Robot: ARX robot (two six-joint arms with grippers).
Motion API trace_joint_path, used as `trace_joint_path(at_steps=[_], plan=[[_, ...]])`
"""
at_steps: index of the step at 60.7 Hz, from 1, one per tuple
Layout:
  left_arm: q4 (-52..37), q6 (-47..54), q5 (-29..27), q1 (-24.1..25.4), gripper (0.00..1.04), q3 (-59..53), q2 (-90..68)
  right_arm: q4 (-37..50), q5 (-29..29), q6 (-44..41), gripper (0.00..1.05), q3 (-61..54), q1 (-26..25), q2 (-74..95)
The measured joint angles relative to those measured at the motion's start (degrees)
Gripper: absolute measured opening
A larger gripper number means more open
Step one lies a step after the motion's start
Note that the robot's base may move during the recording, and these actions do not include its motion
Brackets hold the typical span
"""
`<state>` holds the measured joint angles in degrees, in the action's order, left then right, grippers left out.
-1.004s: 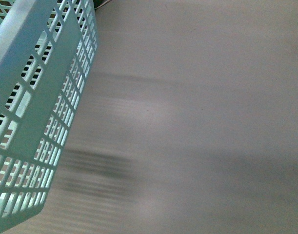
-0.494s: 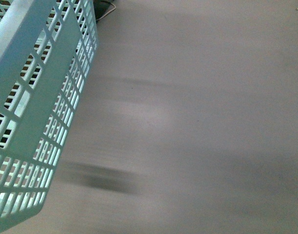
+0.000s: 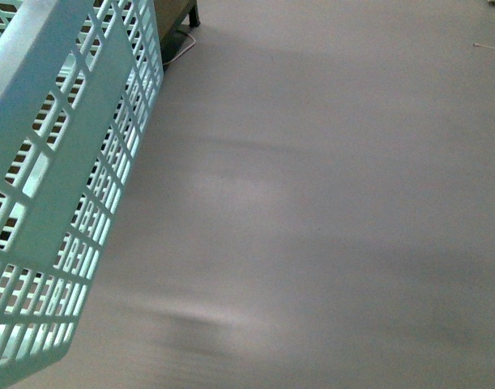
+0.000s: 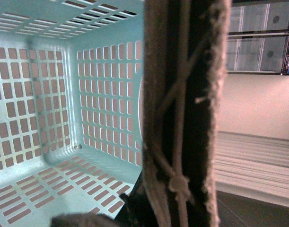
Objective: Pick lemon and mango into basket
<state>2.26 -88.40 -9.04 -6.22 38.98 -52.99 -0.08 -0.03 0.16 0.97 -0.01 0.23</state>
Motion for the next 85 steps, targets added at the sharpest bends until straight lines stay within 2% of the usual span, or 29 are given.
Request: trace_joint_path(at_steps=[85], plan=[[0.0,0.0,0.0,0.0,0.05,0.09,0.02,0.02,0.0,0.0,0.96,0.0,0.0,0.0]])
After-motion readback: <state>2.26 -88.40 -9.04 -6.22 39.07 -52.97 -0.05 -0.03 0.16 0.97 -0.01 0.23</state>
